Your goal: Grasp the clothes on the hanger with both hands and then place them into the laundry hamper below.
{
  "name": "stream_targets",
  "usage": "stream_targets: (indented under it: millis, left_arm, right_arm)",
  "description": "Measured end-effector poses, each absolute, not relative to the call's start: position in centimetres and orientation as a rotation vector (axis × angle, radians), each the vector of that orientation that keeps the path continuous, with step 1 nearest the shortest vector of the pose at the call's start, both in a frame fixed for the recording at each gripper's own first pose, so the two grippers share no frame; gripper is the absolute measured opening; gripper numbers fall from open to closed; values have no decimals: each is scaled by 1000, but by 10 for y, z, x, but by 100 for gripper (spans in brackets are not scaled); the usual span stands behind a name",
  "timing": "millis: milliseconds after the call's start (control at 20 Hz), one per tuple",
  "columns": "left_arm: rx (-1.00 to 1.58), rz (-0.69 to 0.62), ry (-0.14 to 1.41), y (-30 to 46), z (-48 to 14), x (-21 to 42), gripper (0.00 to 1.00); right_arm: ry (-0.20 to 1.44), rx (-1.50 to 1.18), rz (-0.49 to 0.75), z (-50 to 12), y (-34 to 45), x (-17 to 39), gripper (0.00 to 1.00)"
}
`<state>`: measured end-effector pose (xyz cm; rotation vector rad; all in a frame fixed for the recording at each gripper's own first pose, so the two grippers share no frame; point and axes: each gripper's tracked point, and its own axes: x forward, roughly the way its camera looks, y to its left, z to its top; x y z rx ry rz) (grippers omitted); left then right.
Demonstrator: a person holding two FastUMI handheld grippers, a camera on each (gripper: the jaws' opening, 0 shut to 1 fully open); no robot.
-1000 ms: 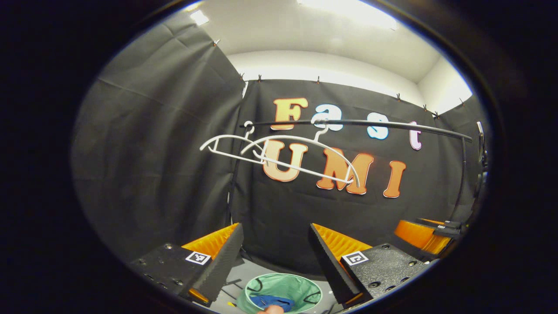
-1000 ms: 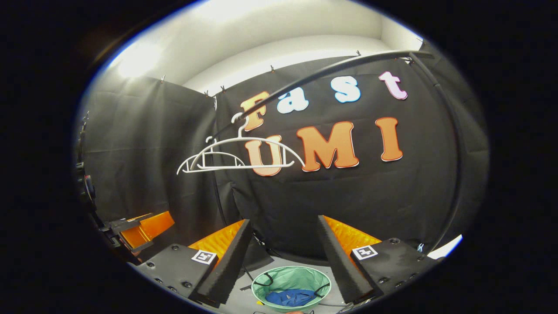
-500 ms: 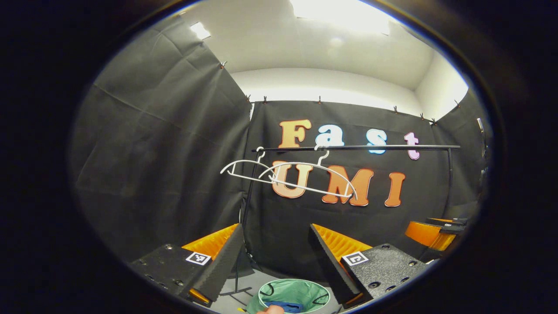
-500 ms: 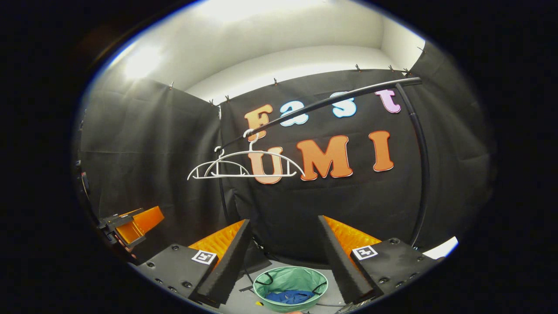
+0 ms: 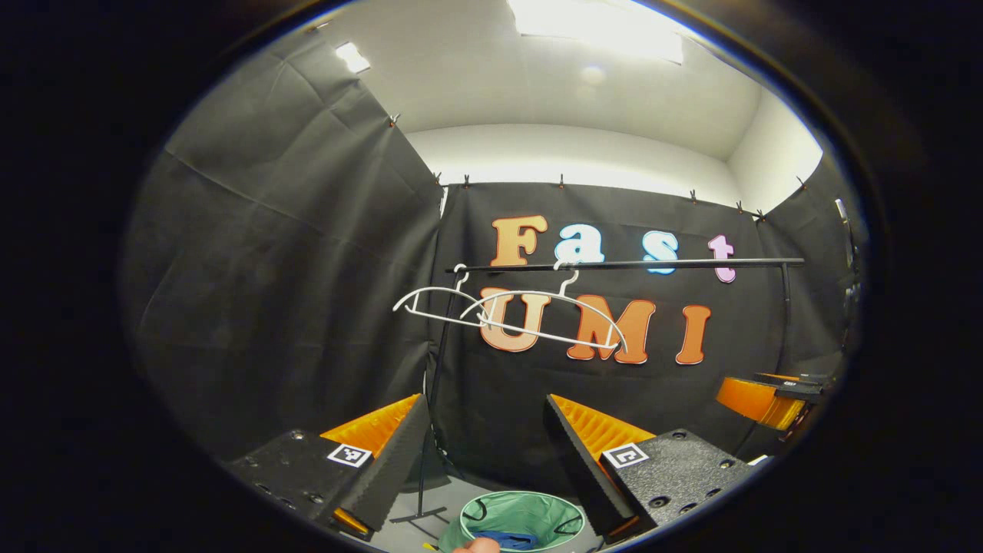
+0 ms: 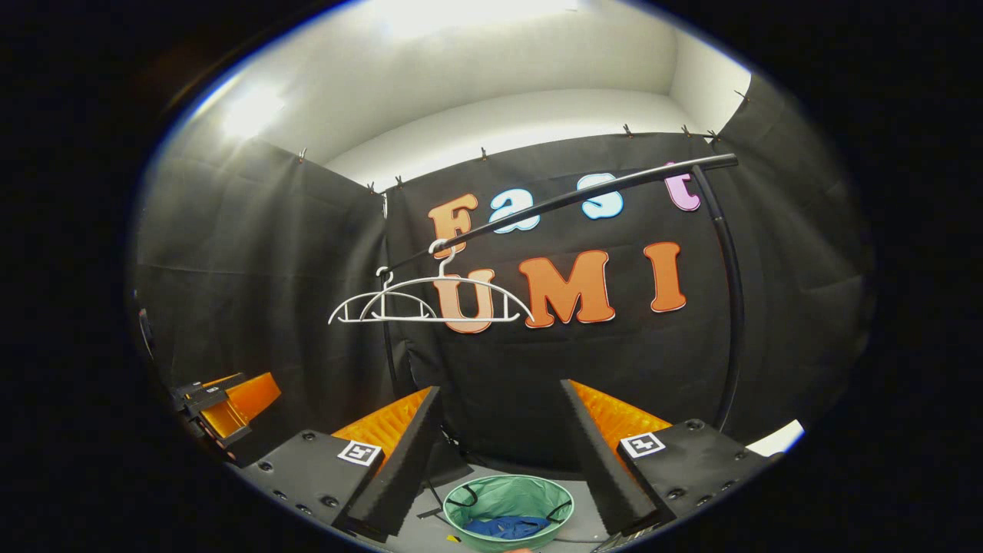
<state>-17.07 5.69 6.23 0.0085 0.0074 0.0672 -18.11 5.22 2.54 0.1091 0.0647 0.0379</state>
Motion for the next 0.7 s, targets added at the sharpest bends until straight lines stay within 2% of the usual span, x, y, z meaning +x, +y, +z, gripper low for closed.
stream_targets:
  millis: [100, 150, 200, 250, 300, 450, 500, 550, 700]
  left_arm:
    - [7, 66, 9, 58, 62, -173, 90]
    - [4, 66, 11, 58, 61, -174, 94]
    - [1, 69, 13, 59, 60, -174, 90]
    - [-1, 68, 15, 60, 59, -176, 94]
    - [-2, 69, 14, 61, 60, -176, 90]
    - [-3, 73, 8, 60, 62, -177, 90]
    - [-4, 72, 7, 60, 62, -177, 90]
    - [-7, 69, 7, 58, 63, -177, 94]
    - [-3, 59, 1, 54, 66, -177, 90]
  right_arm:
    - [62, 104, 43, 26, 56, -182, 98]
    - [62, 104, 44, 25, 57, -181, 98]
    - [63, 105, 43, 25, 57, -182, 98]
    - [65, 107, 40, 23, 55, -182, 98]
    - [67, 109, 40, 22, 55, -183, 98]
    - [67, 110, 39, 21, 52, -185, 98]
    - [69, 110, 39, 22, 52, -184, 89]
    - [70, 111, 39, 22, 51, -185, 89]
    - [61, 108, 39, 25, 50, -183, 89]
